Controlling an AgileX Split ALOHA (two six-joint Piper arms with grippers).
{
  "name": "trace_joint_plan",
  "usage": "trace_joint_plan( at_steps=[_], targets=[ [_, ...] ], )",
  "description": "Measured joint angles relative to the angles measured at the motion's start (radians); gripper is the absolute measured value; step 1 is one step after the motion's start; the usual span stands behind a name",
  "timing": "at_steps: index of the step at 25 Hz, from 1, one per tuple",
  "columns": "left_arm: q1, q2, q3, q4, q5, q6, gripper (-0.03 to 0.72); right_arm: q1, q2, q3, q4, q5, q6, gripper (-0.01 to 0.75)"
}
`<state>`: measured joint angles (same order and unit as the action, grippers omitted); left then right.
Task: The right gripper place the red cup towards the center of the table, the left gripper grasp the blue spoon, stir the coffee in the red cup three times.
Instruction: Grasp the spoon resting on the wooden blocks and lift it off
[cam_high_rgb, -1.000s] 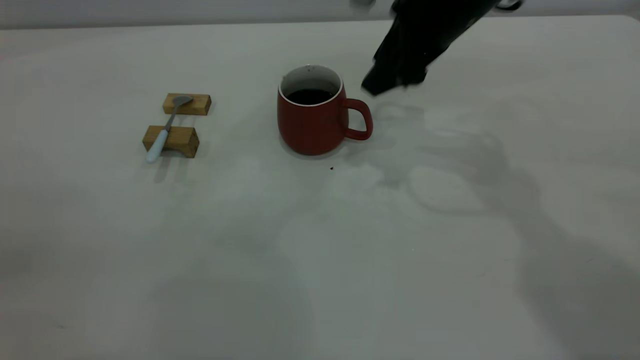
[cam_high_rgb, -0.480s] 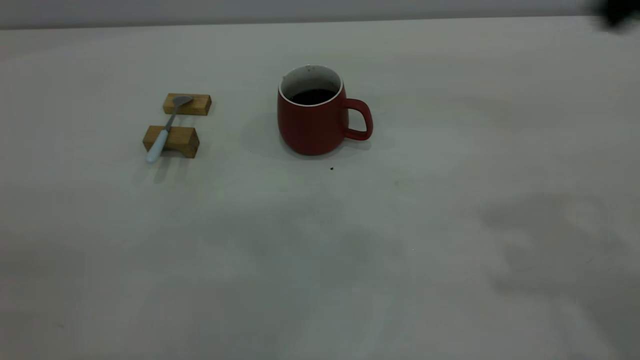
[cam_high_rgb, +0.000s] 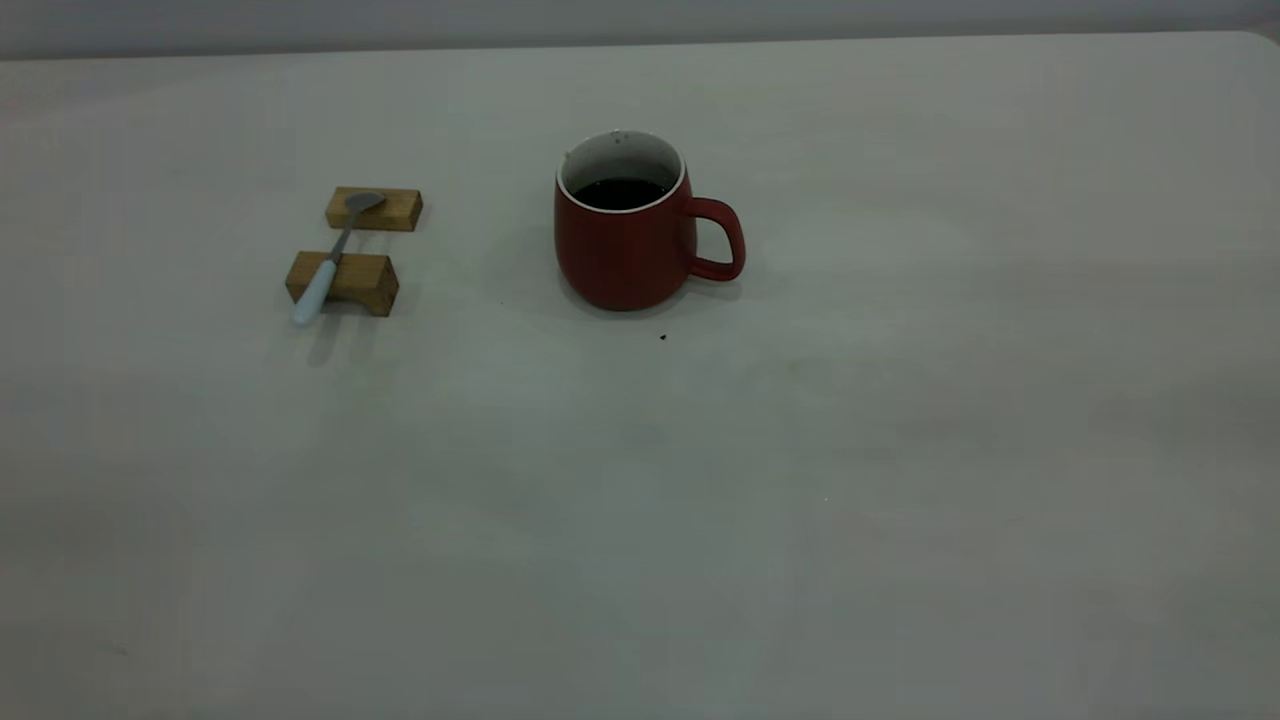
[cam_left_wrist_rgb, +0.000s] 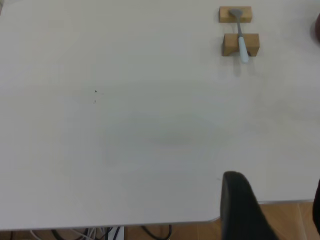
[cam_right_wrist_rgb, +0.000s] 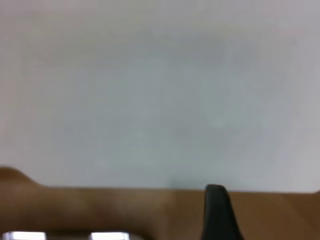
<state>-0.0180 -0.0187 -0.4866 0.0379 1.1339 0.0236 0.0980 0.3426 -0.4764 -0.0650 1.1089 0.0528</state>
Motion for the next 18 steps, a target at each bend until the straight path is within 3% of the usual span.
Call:
trace_joint_plan(
  at_steps=[7,18],
  targets=[
    [0.000,0.000,0.000,0.000,0.000,0.000,0.424,-0.015,-0.299,0.008,-0.003,0.013,0.009,0.533],
    [0.000,0.000,0.000,0.000,0.000,0.000,0.424,-0.020,-0.321,0.007,-0.014,0.021,0.013,0.533]
  ],
)
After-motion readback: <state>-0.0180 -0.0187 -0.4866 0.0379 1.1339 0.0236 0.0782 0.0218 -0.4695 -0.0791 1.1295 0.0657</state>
